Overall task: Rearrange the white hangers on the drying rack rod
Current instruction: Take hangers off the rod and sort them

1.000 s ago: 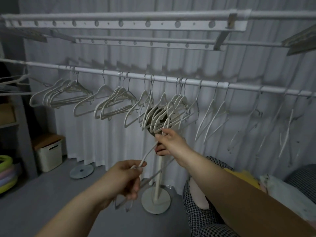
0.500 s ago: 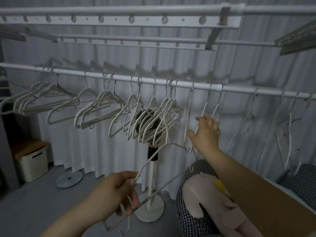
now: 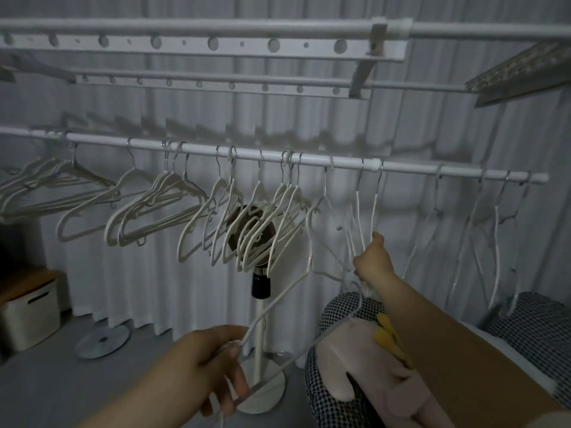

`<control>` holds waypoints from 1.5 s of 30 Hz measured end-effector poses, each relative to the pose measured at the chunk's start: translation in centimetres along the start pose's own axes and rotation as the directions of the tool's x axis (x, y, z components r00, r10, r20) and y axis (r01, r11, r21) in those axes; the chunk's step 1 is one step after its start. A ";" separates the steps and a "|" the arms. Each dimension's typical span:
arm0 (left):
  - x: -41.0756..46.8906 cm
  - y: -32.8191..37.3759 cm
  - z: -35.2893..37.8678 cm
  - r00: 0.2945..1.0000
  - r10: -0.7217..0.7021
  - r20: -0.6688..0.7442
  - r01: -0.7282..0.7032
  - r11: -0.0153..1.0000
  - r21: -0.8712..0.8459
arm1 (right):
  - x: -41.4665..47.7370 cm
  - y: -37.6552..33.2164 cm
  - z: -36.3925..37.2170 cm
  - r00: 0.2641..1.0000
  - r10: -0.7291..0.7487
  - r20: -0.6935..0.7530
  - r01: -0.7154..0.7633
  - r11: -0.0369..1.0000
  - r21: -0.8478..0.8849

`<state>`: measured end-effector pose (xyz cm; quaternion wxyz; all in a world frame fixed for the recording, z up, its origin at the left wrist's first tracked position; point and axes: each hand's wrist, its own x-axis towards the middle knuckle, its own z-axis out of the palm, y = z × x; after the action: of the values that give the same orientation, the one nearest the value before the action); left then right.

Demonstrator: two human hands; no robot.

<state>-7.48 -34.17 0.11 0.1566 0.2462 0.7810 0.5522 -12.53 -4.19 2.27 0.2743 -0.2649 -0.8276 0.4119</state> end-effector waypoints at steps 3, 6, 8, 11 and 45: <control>-0.4 0.2 0.6 0.999 0.015 0.048 -0.015 1.000 0.010 | -0.2 0.7 -1.2 1.000 -0.001 0.005 0.001 1.000 0.005; -0.9 0.5 1.5 0.996 0.054 0.073 -0.056 0.998 0.020 | -0.5 1.2 -2.3 0.999 -0.035 0.000 0.035 0.999 -0.009; -1.2 0.8 2.4 0.992 0.076 0.097 -0.080 0.996 0.033 | -0.6 1.3 -3.0 0.999 -0.039 0.003 0.039 0.999 -0.033; -1.2 1.5 3.7 0.989 0.100 0.106 -0.107 0.992 0.069 | -0.9 1.2 -3.8 1.000 -0.023 0.018 0.024 0.998 -0.060; 16.6 5.3 11.6 0.964 0.199 -0.179 -0.239 0.941 -0.241 | 3.0 4.9 -4.5 0.976 -0.181 0.124 0.174 0.983 0.061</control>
<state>-14.14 -14.44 1.60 0.0652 0.2661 0.6788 0.6813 -10.61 2.79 1.21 0.2623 -0.1558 -0.8535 0.4224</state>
